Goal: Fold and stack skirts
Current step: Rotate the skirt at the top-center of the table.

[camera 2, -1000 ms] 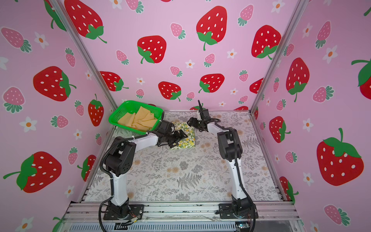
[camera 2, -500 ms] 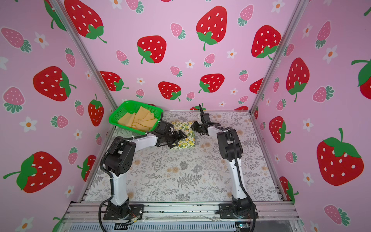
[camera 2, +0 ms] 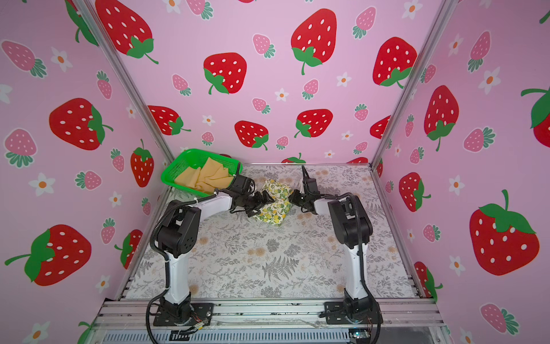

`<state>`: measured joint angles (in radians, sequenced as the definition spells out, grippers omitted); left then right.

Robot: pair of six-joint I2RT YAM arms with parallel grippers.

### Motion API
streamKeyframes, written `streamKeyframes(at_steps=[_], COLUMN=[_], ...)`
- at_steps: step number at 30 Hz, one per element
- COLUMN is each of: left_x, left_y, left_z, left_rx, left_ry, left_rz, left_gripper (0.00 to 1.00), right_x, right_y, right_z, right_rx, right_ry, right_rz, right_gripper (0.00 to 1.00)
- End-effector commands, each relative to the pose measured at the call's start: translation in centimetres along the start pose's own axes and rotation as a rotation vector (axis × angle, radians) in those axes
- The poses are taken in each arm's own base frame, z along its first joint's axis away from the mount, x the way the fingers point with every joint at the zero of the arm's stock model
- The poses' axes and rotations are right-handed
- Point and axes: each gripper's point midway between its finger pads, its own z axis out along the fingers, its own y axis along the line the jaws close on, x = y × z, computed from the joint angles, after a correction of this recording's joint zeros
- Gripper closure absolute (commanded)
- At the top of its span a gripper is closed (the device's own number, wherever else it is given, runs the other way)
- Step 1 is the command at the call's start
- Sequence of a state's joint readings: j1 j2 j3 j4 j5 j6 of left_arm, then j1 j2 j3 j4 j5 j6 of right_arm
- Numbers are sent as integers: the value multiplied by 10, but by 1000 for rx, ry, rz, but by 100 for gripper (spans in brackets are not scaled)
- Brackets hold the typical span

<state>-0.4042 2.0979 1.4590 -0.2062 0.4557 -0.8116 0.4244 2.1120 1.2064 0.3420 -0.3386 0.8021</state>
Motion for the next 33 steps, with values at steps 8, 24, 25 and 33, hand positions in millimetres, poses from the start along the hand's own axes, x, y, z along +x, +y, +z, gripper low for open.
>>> streamKeyframes(at_steps=[8, 24, 25, 33], left_x=[-7, -12, -9, 35], left_y=[41, -36, -40, -73], left_z=[15, -42, -45, -48], left_rx=[-194, -36, -22, 90], left_ry=[55, 4, 2, 3], left_rz=[12, 136, 135, 146], left_gripper=[1, 1, 1, 1], right_x=[70, 14, 10, -12], right_y=[16, 93, 96, 96], right_z=[-60, -155, -153, -90], right_rx=[-38, 14, 21, 70], right_ry=[-96, -323, -314, -176], right_rz=[79, -154, -178, -278], right_gripper=[100, 0, 0, 0])
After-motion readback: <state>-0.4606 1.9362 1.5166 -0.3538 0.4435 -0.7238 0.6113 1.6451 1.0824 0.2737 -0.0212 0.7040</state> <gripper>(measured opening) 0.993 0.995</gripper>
